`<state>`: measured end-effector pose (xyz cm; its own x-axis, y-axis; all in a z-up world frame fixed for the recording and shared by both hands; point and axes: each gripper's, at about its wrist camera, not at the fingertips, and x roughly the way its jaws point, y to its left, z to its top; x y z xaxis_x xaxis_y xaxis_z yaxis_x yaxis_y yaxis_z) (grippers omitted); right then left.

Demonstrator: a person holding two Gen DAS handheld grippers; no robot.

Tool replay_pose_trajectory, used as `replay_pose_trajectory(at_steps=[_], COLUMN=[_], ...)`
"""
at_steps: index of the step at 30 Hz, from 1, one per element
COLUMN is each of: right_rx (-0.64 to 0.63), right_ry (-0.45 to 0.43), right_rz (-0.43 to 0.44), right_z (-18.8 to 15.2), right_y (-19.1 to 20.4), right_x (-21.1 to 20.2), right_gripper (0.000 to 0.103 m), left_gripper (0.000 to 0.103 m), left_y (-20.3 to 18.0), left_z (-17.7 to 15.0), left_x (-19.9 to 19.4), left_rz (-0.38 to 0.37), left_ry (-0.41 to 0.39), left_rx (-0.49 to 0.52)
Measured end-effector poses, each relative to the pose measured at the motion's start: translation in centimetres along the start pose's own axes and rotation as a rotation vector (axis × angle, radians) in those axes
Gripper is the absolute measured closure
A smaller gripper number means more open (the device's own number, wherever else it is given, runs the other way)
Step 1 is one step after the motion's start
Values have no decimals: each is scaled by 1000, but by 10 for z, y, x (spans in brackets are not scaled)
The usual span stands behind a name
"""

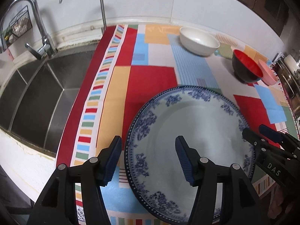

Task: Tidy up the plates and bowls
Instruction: 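Move both grippers to the white bowl on the cloth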

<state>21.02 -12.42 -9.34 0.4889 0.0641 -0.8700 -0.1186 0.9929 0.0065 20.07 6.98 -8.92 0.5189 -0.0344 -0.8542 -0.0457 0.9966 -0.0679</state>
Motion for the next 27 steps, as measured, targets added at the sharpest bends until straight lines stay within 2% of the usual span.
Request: replay_pose_trajectory(at_steps=[10,14,27], right_rx=[24,40,30], right_ry=[-71,-94,-200], right_rz=[11,11,-10], right_z=[8,14,50], right_y=[-17,-26,-56], right_x=[-20,-25,-40], right_gripper=[49,49,49], left_gripper=[45,45,45], left_y=[-23,-33,-64], left_z=[14,21,58], left_x=[-17,-22,-25], left_rz=[-33,-20,-40], left_ry=[-72,-114,-186], left_rx=[39,56,76])
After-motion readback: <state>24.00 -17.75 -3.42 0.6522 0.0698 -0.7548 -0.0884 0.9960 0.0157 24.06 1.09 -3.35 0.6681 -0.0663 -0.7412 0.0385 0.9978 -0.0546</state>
